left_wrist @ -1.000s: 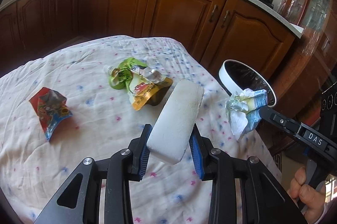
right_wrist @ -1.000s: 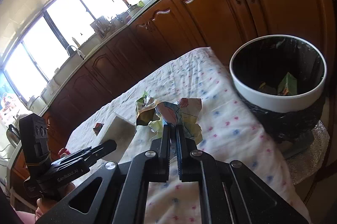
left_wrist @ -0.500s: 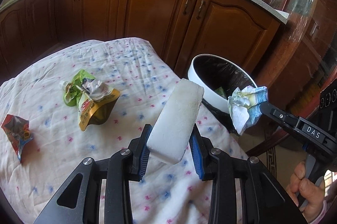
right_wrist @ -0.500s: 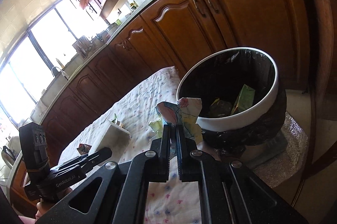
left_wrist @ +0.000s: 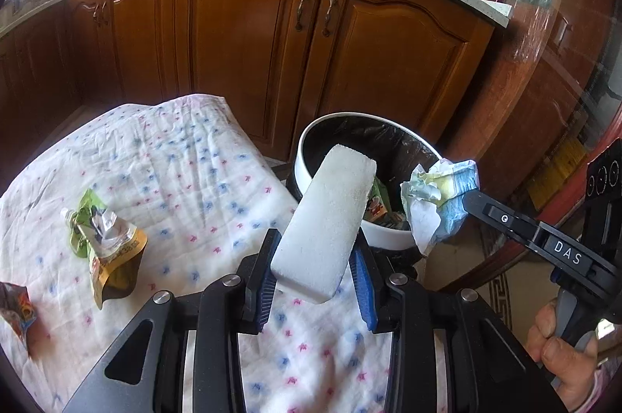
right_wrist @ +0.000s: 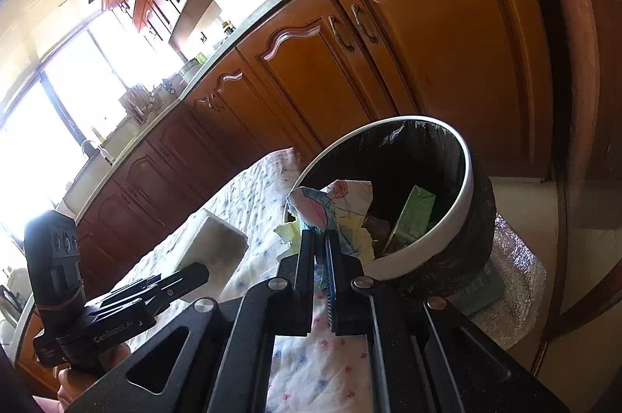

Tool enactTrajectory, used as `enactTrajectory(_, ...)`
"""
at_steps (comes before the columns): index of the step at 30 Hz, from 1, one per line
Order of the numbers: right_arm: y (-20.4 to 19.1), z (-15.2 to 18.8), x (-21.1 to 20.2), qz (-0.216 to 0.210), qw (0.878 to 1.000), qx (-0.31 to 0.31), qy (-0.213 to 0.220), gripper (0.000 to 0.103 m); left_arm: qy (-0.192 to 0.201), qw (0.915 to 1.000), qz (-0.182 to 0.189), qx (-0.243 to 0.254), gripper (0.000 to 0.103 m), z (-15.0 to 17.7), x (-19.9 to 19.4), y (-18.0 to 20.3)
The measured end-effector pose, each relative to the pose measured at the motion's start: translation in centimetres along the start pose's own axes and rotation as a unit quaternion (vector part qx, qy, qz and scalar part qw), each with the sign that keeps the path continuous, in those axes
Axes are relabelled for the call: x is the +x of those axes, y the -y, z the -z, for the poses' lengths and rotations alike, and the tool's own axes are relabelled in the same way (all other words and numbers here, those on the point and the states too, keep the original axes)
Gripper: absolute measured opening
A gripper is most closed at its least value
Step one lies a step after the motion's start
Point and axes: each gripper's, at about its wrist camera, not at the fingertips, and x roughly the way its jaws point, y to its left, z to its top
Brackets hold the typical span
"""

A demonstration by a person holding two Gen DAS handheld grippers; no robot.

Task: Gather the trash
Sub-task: 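Carry the foam block with the left tool while the right tool carries the wrapper over the bin, then open the left tool over the bin while the right tool releases the wrapper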

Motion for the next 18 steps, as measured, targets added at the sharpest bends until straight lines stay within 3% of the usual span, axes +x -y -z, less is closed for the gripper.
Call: enactTrajectory(18,2.0,-4.8,3.2,0.051,0.998,-0.02,-0.009,0.005,-0.048,0.9974,-0.023,0.047,0.035,-6.5,8.7,3.1)
